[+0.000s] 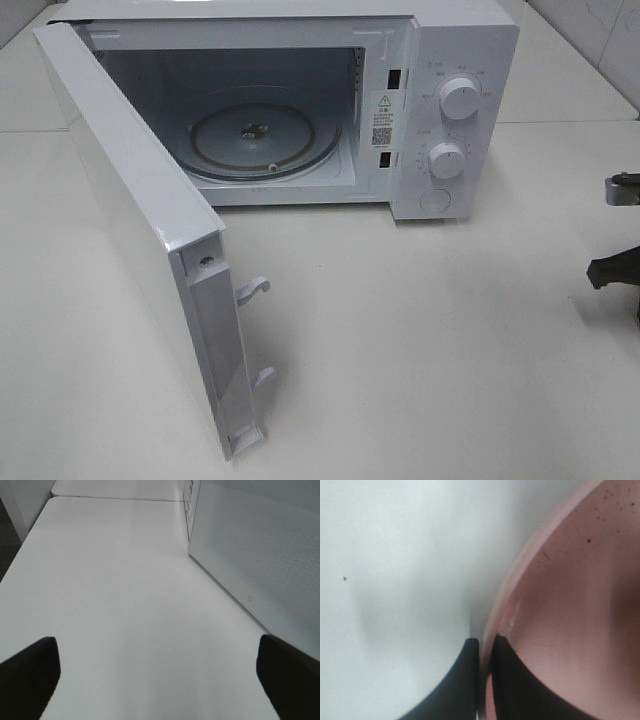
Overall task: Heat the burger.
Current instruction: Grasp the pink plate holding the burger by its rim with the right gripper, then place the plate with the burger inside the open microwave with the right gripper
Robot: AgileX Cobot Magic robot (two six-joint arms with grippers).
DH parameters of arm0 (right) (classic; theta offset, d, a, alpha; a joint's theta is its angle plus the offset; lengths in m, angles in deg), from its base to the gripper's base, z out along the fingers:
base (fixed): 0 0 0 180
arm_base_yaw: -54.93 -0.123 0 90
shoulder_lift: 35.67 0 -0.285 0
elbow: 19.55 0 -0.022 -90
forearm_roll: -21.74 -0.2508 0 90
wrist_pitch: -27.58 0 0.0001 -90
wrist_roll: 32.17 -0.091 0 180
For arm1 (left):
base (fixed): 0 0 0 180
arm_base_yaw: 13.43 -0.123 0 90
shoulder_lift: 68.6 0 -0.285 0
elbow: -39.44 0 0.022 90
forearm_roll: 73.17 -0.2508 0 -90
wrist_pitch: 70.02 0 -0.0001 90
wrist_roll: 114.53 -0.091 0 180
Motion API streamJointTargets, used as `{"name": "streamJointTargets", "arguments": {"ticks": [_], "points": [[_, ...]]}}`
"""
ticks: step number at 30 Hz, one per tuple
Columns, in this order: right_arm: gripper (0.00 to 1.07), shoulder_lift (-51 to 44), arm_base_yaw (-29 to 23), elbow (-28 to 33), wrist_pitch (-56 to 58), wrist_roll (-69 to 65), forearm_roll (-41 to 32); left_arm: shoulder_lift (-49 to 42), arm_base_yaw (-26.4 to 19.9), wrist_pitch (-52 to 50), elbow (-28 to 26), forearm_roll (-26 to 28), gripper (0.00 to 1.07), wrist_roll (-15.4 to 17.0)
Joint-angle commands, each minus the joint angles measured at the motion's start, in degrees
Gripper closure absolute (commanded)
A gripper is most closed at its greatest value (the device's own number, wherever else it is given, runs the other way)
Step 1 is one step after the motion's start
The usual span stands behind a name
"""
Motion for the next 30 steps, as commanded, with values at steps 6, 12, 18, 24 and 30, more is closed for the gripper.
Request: {"name": "streamJointTargets", "arguments": {"ticks": [6,12,18,24,30], "points": [[1.07,0.9,0.2,0.4,0.1,0.3,-0.7,-0.6,0.4,-0.9,0.0,-0.2,0.06,0.2],[1.07,0.9,0.2,0.4,-0.6,-3.9,1.1,-0.6,0.4,-0.9,0.0,-0.2,0.06,0.2],[1.07,-0.1,-1.4,0.7,4.1,-7.5,6.2,-0.6,0.4,-0.9,0.0,-0.2,0.06,0.2],[1.07,-2.3,-4.5,0.9,7.0,-8.6,7.6,-0.6,0.4,-0.9,0.0,-0.2,0.06,0.2],[1.07,-7.1,-10.5,1.0,12.7,-12.1,12.9,-0.6,0.4,-0.9,0.0,-0.2,0.06,0.2]]}}
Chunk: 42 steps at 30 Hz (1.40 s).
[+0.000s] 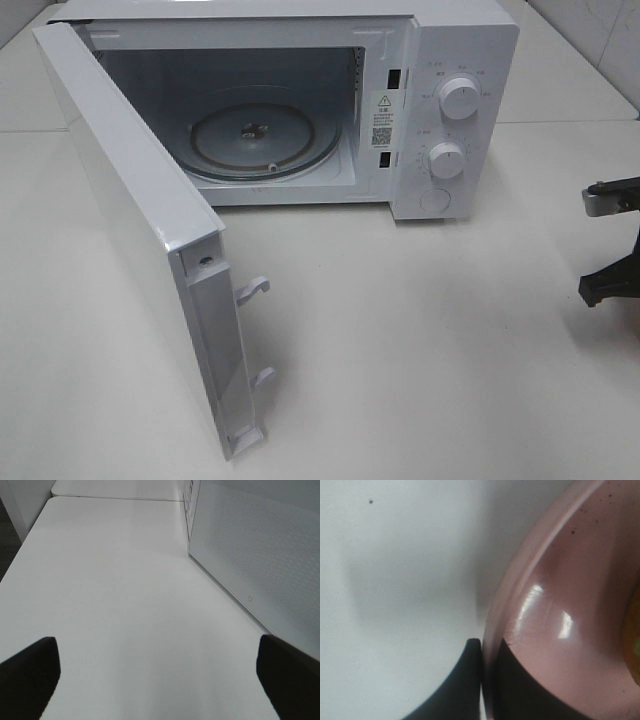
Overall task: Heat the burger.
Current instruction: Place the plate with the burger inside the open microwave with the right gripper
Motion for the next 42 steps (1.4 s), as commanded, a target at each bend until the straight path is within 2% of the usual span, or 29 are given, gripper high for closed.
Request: {"name": "streamJointTargets", "arguments": {"ticks": [1,5,7,10,12,14,15,18,20,24,25,26,28,29,31,42], "points": [[1.07,-3.2,-2.8,0.3,3.0,-2.8,4.2,-0.6,0.4,-0.9,0.0,-0.2,0.06,0.2],[1.07,-5.8,-5.9,1.3,3.8,-3.7,5.4,-0.6,0.4,-0.9,0.0,-0.2,0.06,0.2],[1.07,-10.4,-10.6,4.0,3.8,-5.3,6.4,-0.6,0.4,-0.9,0.0,-0.2,0.06,0.2],[1.07,-11.4,-11.6,4.6,3.8,-5.6,6.6,-0.6,0.4,-0.9,0.0,-0.2,0.06,0.2],[1.07,-15.5,-16.7,7.4,4.9,-7.3,8.4,-0.6,0.4,-0.9,0.0,-0.2,0.06,0.2],[1.07,-16.4,-17.8,7.9,5.5,-7.7,9.0,-0.6,0.4,-0.9,0.0,-0.2,0.06,0.2],[1.07,-17.8,-20.3,8.8,6.5,-7.7,9.3,-0.6,0.4,-0.9,0.0,-0.2,0.06,0.2],[1.07,-18.5,-21.8,9.2,6.9,-7.7,9.3,-0.6,0.4,-0.9,0.0,-0.2,0.06,0.2],[1.07,-21.4,-28.0,11.2,8.1,-7.7,9.1,-0.6,0.4,-0.9,0.0,-0.2,0.06,0.2],[1.07,-23.5,-32.1,13.1,8.4,-7.9,9.1,-0.6,0.4,-0.9,0.0,-0.2,0.06,0.2],[1.07,-24.7,-35.2,14.3,8.5,-7.7,9.1,-0.6,0.4,-0.9,0.0,-0.2,0.06,0.2],[1.07,-24.7,-35.2,14.3,8.5,-7.7,9.1,-0.6,0.4,-0.9,0.0,-0.2,0.06,0.2],[1.07,-25.8,-40.3,15.3,9.5,-7.3,9.1,-0.6,0.4,-0.9,0.0,-0.2,0.06,0.2],[1.07,-25.8,-40.3,15.3,9.5,-7.3,9.1,-0.6,0.4,-0.9,0.0,-0.2,0.06,0.2],[1.07,-25.9,-44.2,15.3,10.0,-5.7,9.1,-0.6,0.4,-0.9,0.0,-0.2,0.06,0.2],[1.07,-25.9,-54.1,15.3,9.7,1.3,10.7,-0.6,0.4,-0.9,0.0,-0.2,0.06,0.2]]}}
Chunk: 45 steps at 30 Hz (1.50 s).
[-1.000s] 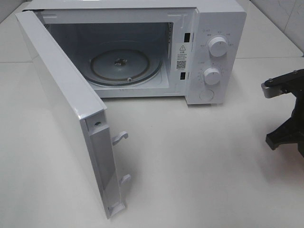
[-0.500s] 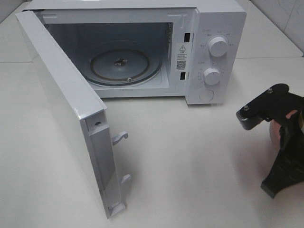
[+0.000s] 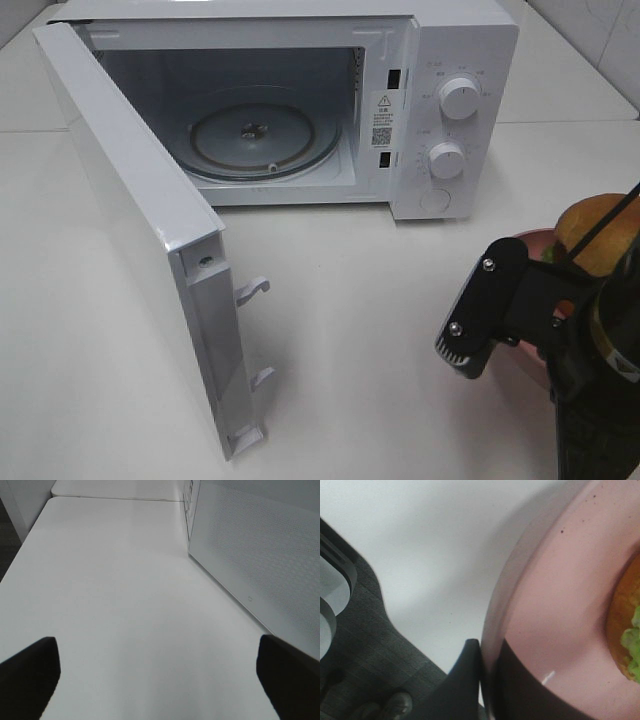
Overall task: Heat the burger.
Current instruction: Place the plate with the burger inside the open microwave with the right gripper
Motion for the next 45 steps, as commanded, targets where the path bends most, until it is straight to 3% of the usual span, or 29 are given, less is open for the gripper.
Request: {"name": "streamJointTargets", "arguments": {"ticks": [1,8,21,26,32,45], "points": [[1.07,-0.7,-1.9,0.0,1.0,2.0,4.4,-0.6,0.4,-0.9,0.0,-0.2,0.06,0.2],[1.07,-0.7,-7.1,0.0,-2.2,10.0,11.3,-0.6,0.4,-0.9,0.0,-0.2,0.06,0.2],[1.07,-0.7,-7.2,0.0,-8.8,27.7,14.6,-0.6,0.4,-0.9,0.0,-0.2,0.06,0.2],[1.07,-0.7,-7.0,0.0,-16.3,38.3,15.9,-0.6,0.4,-0.9,0.0,-0.2,0.06,0.2],[1.07,-0.3,-7.0,0.0,-19.6,41.6,15.9,-0.6,0.4,-0.9,0.0,-0.2,0.06,0.2],[1.07,6.3,0.8,-3.5,-27.0,49.3,14.2,-0.6,0.4,-0.9,0.0,-0.2,0.06,0.2]]}}
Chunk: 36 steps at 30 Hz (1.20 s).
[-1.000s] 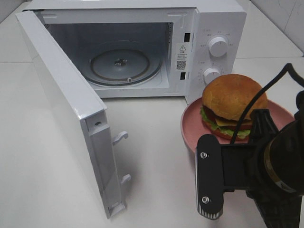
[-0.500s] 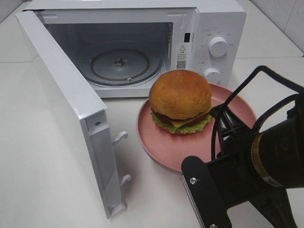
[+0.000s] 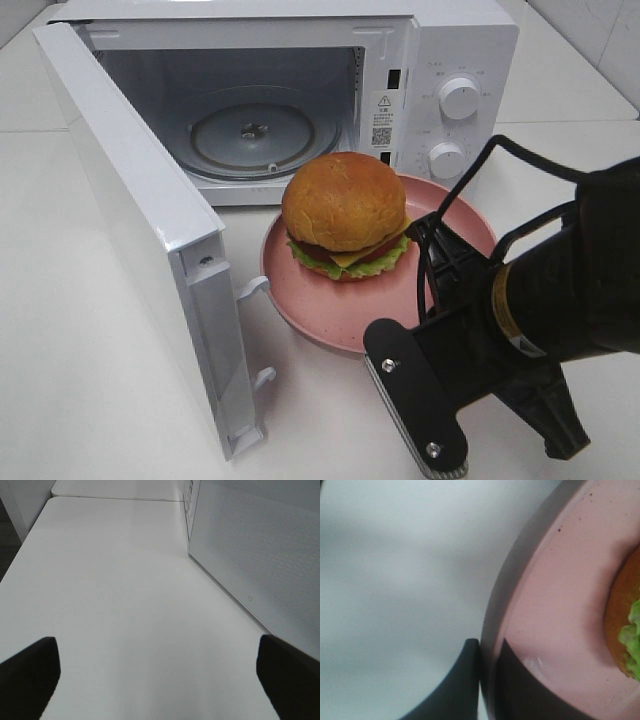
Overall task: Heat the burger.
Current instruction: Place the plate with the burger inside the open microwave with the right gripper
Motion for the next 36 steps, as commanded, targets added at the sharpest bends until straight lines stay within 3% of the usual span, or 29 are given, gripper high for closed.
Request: {"name": "streamJointTargets", "arguments": {"ticks": [1,11,36], "points": [[1.07,1.8,1.9,-3.3,-3.7,3.3,0.9,-0.6,0.4,-0.9,0.0,-0.2,0.06,0.2],[1.07,7.4,6.4,-8.7,-7.3,8.1,-3.4,-0.6,0.4,-0.9,0.0,-0.2,0.06,0.2],[1.07,15.5,9.1,-19.4,-7.2,13.3,-7.6,-0.6,0.4,-0.9,0.0,-0.2,0.06,0.2]]}}
